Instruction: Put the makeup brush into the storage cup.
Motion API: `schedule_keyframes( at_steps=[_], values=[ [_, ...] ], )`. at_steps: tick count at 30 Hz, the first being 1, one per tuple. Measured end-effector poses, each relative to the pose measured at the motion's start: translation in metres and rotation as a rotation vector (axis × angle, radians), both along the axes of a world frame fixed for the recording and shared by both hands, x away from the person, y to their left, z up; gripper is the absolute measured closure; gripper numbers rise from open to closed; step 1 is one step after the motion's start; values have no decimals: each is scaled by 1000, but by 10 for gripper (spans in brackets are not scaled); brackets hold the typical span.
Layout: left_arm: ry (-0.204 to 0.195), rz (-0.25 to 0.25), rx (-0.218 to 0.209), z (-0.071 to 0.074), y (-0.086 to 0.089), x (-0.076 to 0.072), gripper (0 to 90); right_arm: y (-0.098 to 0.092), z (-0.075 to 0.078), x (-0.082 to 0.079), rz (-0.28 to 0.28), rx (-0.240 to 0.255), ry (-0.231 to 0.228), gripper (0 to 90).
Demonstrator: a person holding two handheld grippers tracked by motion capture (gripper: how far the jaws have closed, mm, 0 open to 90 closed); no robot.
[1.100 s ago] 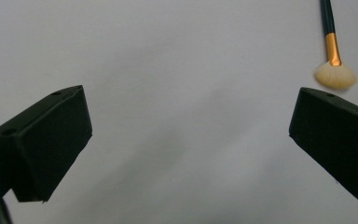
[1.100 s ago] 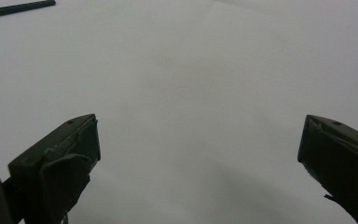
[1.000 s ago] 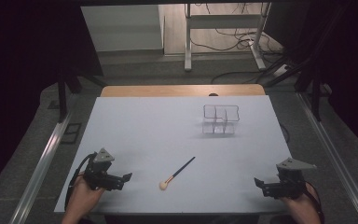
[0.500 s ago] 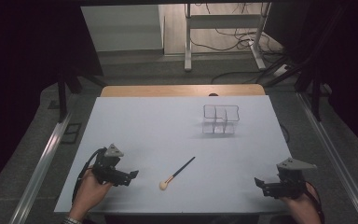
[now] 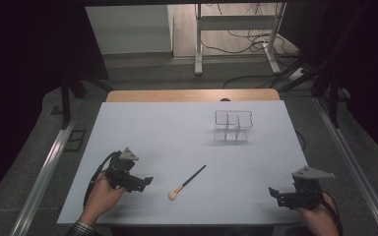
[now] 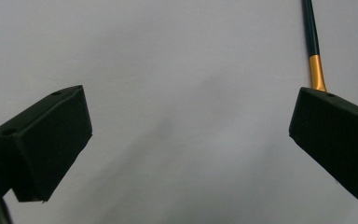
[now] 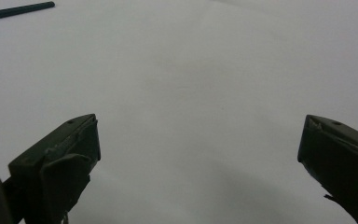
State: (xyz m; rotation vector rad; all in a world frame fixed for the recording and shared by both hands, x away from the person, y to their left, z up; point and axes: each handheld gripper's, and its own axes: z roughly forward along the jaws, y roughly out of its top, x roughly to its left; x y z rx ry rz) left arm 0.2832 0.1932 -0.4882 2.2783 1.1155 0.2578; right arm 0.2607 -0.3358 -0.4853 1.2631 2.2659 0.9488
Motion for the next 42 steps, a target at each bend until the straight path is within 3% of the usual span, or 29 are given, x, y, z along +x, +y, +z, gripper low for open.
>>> schedule_keyframes(
  at_steps=[8, 21, 42],
  values=[
    [6, -24, 43, 1, -9, 7, 0, 0, 0, 0, 0, -4, 2, 0],
    [24, -46, 32, 3, -26, 18, 0, 1, -1, 1, -4, -13, 10, 0],
    [39, -111, 81, 4, -65, 28, 0, 1, -3, 2, -1, -14, 20, 0]
  ],
)
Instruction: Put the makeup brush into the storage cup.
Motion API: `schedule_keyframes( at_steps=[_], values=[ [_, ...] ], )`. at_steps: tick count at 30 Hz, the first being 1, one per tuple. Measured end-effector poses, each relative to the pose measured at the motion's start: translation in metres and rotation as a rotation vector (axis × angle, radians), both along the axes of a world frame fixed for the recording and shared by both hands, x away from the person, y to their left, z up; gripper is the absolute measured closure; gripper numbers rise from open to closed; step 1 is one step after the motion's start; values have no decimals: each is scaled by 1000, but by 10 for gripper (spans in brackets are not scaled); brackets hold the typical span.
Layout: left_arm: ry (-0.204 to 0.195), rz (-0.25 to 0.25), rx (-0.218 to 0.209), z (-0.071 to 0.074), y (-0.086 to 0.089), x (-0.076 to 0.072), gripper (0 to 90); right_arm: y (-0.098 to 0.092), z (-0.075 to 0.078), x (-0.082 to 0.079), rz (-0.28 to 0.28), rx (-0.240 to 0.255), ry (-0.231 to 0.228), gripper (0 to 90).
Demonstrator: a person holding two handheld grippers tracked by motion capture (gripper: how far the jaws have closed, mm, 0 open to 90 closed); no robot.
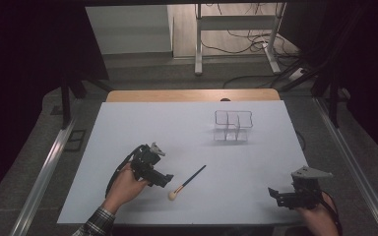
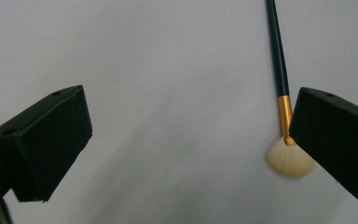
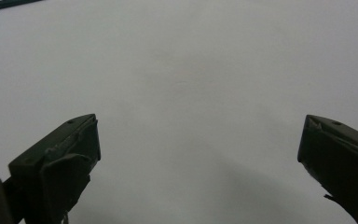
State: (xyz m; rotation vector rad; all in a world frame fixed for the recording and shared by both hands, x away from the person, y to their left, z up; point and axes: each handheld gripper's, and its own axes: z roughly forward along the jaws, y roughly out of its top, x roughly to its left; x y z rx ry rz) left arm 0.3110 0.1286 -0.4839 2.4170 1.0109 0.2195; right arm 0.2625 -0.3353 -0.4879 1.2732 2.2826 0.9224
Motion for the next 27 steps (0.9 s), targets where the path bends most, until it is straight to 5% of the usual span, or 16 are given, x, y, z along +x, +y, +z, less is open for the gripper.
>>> schedule_keyframes(
  at_steps=[27],
  values=[
    [22, -59, 60, -1, -50, -2, 0, 0, -1, 0, 6, -4, 7, 0]
  ],
)
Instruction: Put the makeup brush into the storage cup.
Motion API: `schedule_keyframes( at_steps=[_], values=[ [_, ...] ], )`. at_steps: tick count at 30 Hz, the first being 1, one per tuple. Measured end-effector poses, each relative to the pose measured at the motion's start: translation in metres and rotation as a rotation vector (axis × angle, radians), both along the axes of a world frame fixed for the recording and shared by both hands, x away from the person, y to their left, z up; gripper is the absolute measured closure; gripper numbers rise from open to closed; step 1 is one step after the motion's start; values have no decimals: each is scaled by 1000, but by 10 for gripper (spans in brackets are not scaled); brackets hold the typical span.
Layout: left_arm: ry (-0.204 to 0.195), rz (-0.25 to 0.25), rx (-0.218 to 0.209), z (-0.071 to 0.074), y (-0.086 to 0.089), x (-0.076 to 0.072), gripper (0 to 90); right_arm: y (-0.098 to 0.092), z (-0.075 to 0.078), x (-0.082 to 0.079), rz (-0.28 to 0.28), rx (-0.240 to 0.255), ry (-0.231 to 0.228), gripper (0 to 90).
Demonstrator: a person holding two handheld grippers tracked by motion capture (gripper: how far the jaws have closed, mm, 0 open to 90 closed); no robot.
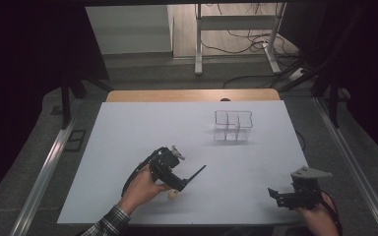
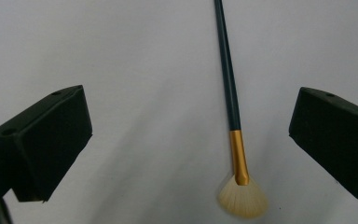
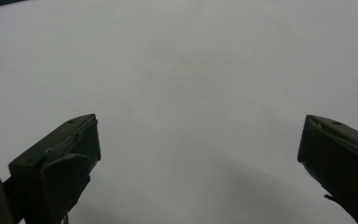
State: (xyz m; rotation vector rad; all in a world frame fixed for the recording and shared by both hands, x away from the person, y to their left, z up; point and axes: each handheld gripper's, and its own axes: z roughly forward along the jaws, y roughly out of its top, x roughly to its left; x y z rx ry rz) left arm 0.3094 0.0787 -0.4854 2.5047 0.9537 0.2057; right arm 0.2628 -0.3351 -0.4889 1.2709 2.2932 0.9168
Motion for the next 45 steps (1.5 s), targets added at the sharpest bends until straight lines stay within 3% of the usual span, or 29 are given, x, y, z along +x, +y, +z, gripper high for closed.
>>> schedule_keyframes(
  at_steps=[11, 18, 19, 22, 23, 24, 25, 28, 29, 37, 45],
  values=[
    [27, -2, 31, -20, -5, -2, 75, 1, 0, 0, 8, -5, 3, 0],
    [61, -34, 60, -30, -8, -4, 215, 1, 0, 0, 14, -7, 5, 0],
    [73, -38, 47, -30, -8, -4, 290, 1, -1, 0, 16, -7, 6, 0],
    [81, -47, 38, -28, -7, -5, 361, 2, -1, 0, 18, -10, 8, 0],
    [84, -44, 36, -27, -6, -6, 433, 2, -1, 0, 19, -11, 9, 0],
    [86, -37, 38, -26, -5, -5, 626, 2, -1, 0, 20, -12, 9, 0],
    [92, -34, 34, -26, -4, -5, 626, 2, -1, 0, 20, -12, 9, 0],
    [108, -35, 31, -25, -2, -4, 814, 2, -1, 0, 22, -13, 10, 0],
    [109, -37, 31, -25, -2, -4, 836, 2, -1, 0, 23, -14, 10, 0],
    [102, -51, 34, -24, -1, -3, 840, 3, -1, 0, 27, -15, 11, 0],
    [93, -67, 2, -16, 6, -3, 839, 3, -1, 0, 30, -20, 8, 0]
  ],
)
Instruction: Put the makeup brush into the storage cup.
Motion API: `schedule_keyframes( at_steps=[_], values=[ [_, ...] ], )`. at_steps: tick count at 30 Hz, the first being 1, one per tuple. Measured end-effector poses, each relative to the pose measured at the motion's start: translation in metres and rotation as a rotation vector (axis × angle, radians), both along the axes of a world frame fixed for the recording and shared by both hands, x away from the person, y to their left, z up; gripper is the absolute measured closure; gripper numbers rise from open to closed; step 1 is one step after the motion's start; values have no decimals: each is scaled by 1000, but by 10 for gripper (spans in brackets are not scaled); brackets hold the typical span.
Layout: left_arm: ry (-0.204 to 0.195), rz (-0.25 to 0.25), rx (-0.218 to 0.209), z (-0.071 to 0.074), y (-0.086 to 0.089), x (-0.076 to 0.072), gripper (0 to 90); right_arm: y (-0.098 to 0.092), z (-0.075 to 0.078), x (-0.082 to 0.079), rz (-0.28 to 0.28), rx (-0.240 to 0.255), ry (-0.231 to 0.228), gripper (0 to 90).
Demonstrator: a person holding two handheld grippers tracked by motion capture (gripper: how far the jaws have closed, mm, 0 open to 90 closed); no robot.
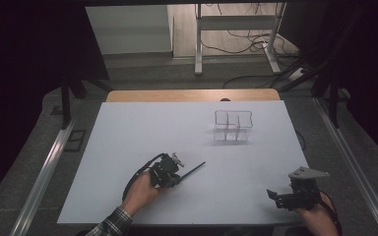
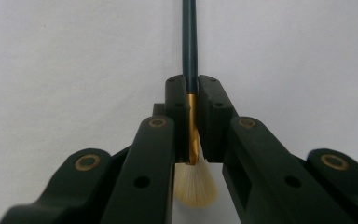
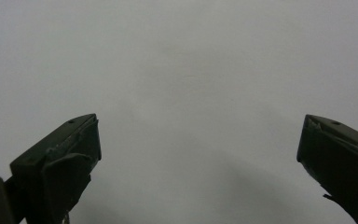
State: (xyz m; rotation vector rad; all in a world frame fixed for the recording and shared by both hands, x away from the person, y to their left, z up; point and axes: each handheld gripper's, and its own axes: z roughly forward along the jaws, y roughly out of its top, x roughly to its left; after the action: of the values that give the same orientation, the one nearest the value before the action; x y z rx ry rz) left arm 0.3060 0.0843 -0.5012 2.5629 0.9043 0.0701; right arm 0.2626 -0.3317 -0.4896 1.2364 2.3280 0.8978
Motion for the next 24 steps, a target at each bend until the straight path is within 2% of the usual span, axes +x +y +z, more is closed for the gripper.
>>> schedule_keyframes(
  at_steps=[11, 13, 14, 15, 16, 18, 19, 20, 24],
  values=[
    [6, -27, -19, 6, 7, -2, 839, 4, 5, 0, 10, 7, -21, 0],
    [8, -16, -43, 6, 8, -3, 839, 5, 5, 0, 11, 8, -23, 0],
    [11, -29, -35, 8, 9, -3, 839, 6, 5, 1, 15, 6, -27, 0],
    [11, -10, -60, 7, 8, -4, 839, 7, 6, 1, 16, 5, -28, 0],
    [13, -11, -65, 7, 8, -4, 838, 8, 6, 1, 22, 7, -27, 0],
    [12, -40, -47, 9, 10, -4, 838, 11, 6, 1, 30, 3, -28, 0],
    [11, -34, -57, 9, 9, -5, 838, 12, 7, 1, 35, 0, -28, 0],
    [11, -47, -46, 9, 10, -4, 838, 14, 7, 1, 38, 2, -27, 0],
    [4, -59, -53, 10, 8, -6, 838, 20, 8, 1, 54, 7, -29, 0]
  ],
)
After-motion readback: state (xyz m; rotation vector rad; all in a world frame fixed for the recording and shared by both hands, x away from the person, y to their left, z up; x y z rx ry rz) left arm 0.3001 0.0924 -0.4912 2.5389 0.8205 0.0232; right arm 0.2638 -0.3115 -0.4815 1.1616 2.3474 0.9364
